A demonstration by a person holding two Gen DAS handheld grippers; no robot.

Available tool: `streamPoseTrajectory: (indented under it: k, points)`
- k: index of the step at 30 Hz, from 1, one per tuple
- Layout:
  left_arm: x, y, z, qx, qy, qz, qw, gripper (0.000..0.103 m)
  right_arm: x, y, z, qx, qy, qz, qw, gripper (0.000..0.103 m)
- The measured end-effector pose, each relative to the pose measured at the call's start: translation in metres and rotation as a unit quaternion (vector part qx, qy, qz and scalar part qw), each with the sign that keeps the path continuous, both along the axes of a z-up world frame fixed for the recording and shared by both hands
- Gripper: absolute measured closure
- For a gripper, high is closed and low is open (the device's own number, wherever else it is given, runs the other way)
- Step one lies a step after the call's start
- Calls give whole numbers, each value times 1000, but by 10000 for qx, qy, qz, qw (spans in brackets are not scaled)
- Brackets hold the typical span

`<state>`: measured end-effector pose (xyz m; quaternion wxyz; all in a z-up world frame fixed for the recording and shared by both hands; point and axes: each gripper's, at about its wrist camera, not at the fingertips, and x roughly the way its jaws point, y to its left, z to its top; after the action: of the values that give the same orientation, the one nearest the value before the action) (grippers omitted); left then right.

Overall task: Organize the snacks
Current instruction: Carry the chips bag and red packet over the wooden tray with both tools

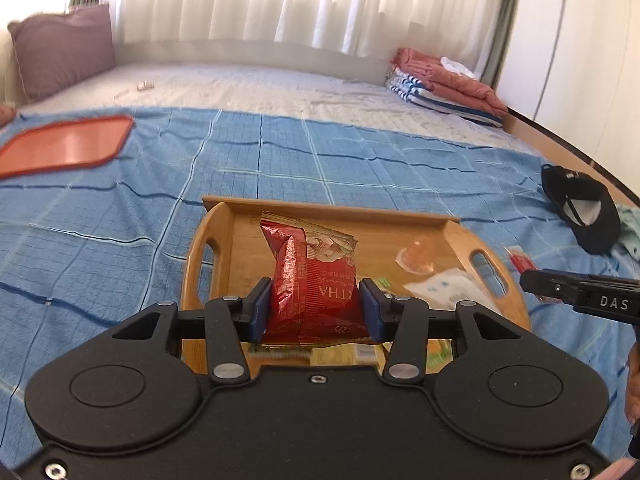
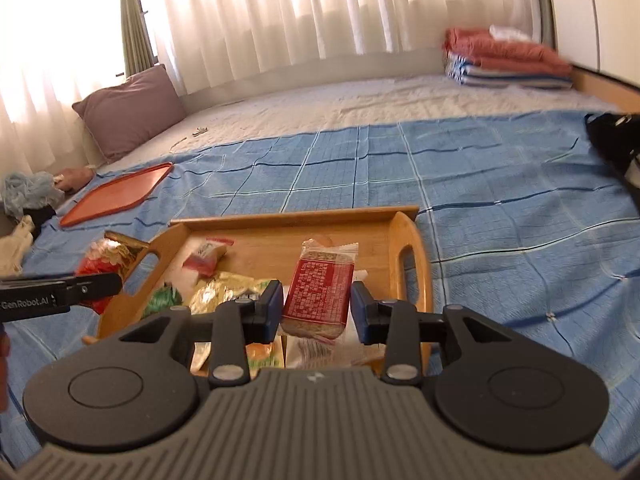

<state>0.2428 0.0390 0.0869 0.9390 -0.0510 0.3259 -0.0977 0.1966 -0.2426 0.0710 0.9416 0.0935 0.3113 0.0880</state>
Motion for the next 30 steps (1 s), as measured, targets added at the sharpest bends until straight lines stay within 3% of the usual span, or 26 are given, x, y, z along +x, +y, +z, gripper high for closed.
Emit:
streamPoseTrajectory:
  k: [12,20,26,30]
  points:
    - [96,11,-22,9,412,266,9988,59,76,-5,-7,-289,259,10,9992,62]
    - [131,15,-40,35,534,323,9980,59,108,-4,-24,-338,376,63,9987,62]
    - [147,22,-54,-289,706,403,9963,59,124,-3,-41,-395,463,160,9980,62]
    - [152,23,-61,-262,707,321,9966,59,130,-4,-49,-377,496,194,9979,62]
